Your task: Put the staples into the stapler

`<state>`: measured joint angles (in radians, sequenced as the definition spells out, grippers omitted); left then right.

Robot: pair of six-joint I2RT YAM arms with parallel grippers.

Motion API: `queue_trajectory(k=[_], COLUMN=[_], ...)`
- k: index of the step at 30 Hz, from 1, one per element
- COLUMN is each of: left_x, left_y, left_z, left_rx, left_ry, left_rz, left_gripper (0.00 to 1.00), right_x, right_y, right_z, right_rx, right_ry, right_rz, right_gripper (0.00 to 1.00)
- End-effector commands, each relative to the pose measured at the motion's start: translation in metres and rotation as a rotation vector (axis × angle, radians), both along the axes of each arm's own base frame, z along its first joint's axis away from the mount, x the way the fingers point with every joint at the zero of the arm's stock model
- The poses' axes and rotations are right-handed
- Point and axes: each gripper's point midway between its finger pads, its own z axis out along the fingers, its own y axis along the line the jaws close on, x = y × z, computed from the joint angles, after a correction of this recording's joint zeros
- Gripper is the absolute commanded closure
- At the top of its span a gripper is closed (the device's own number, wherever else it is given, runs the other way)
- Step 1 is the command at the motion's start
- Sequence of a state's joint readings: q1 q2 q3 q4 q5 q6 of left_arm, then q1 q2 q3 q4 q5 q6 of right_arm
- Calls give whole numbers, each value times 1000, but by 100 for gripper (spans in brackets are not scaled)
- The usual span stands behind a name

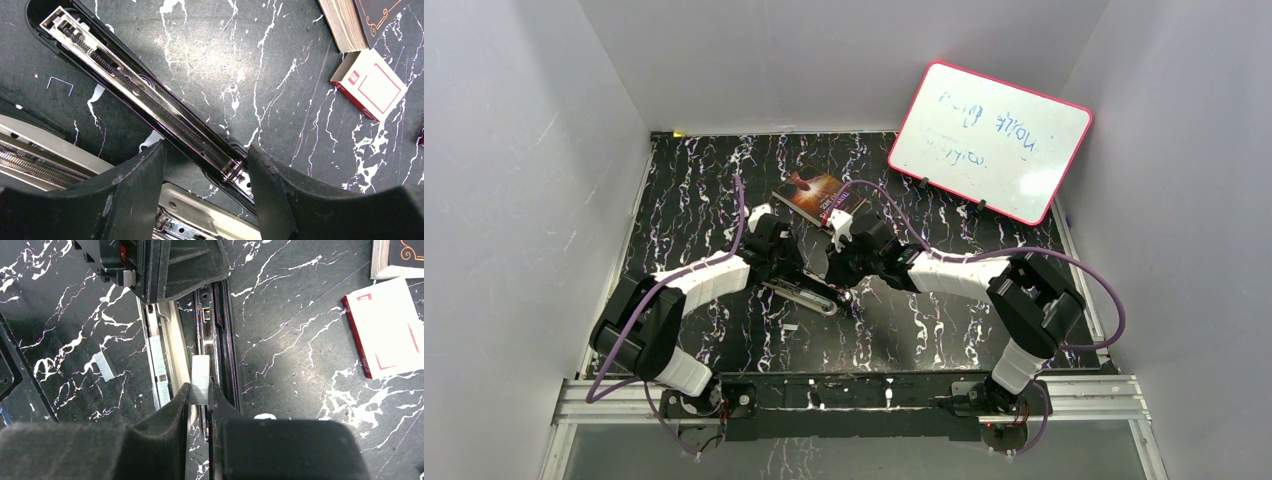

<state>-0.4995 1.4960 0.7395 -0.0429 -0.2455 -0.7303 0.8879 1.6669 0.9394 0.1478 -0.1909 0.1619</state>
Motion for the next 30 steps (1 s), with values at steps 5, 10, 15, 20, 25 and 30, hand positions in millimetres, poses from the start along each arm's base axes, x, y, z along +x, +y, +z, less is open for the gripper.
queue_trajectory(k=[5,10,15,20,25,30], left_x=[-20,-20,-20,-20,-20,-21], left_y=[19,20,19,20,20,21], left_z=[-11,-10,-10,-10,-10,-10], left_rx=[89,93,91,91,92,95], left_ry=[78,78,78,77,77,78], left_rz=[13,14,15,14,14,15], left_gripper=[42,44,48,48,45,40], right_x=[3,4,4,4,7,9], right_y=[4,6,8,11,13,16], right_z=[13,13,14,13,16,21], right_rx=[30,35,41,41,50,70], right_ry=[-8,-7,-8,-8,-6,-6], right_rz=[-13,-14,-5,9,-6,-44], right_gripper=[100,100,100,100,100,100])
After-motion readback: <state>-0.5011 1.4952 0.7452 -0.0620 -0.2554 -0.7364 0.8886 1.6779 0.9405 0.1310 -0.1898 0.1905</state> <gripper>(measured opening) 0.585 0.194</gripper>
